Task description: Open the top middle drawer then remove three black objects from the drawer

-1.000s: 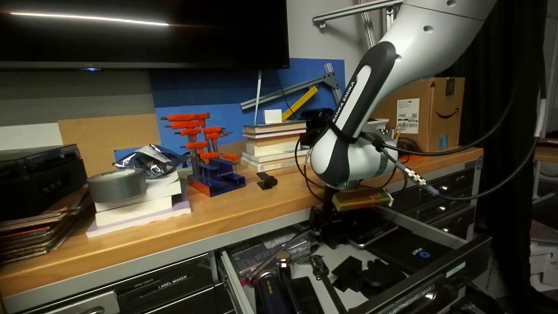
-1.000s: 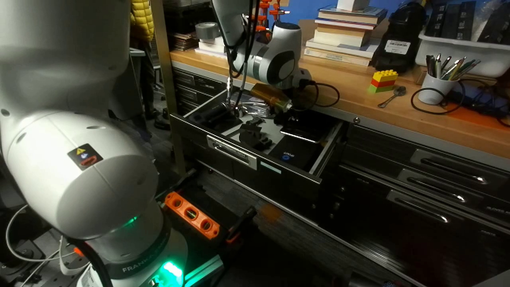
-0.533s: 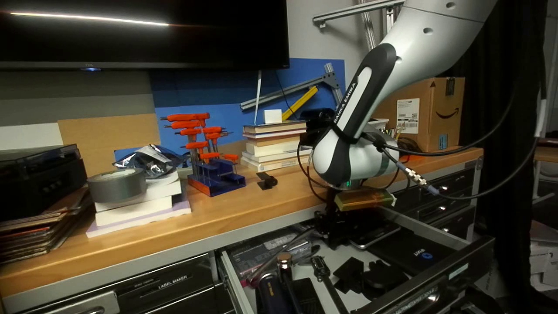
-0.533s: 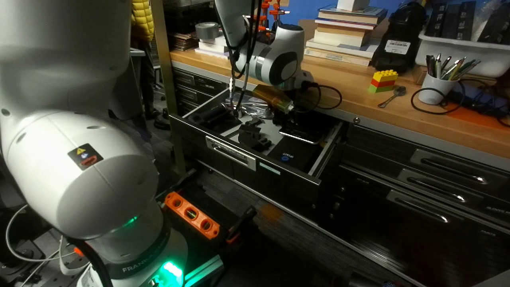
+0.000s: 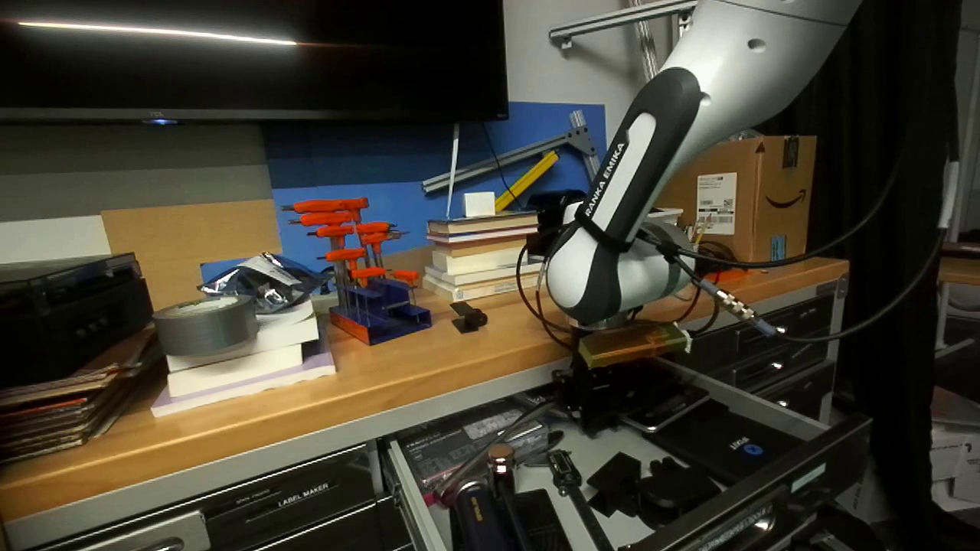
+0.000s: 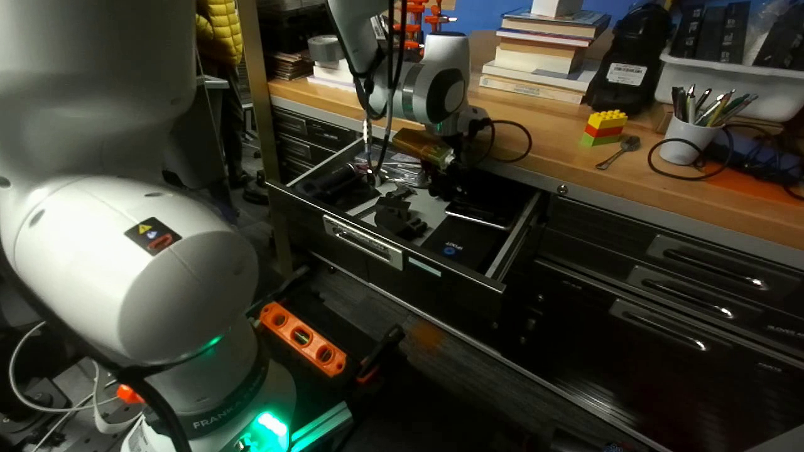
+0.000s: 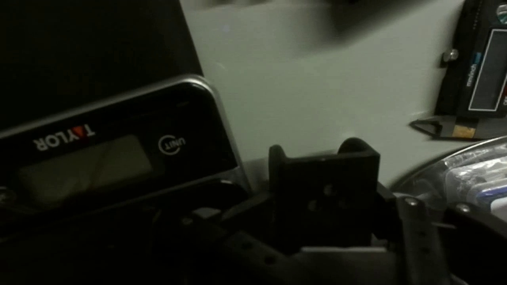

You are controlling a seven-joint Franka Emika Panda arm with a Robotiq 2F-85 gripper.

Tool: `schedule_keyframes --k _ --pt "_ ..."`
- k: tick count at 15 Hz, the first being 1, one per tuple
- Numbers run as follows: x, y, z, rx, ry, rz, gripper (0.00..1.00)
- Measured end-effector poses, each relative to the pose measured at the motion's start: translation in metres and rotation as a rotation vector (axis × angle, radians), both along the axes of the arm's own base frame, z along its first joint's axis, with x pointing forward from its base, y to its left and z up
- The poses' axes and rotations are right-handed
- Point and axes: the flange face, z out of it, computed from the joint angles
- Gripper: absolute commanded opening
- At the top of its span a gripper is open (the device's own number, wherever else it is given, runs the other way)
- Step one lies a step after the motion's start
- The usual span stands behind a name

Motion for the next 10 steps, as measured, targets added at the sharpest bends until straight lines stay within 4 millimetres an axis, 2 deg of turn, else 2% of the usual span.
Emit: schedule_keyframes --k 5,10 --pt "-0.003 0.015 0.025 -0.067 0.008 -0.025 0.33" --pt "-0.008 0.018 0.072 -0.139 0.014 -0.057 0.33"
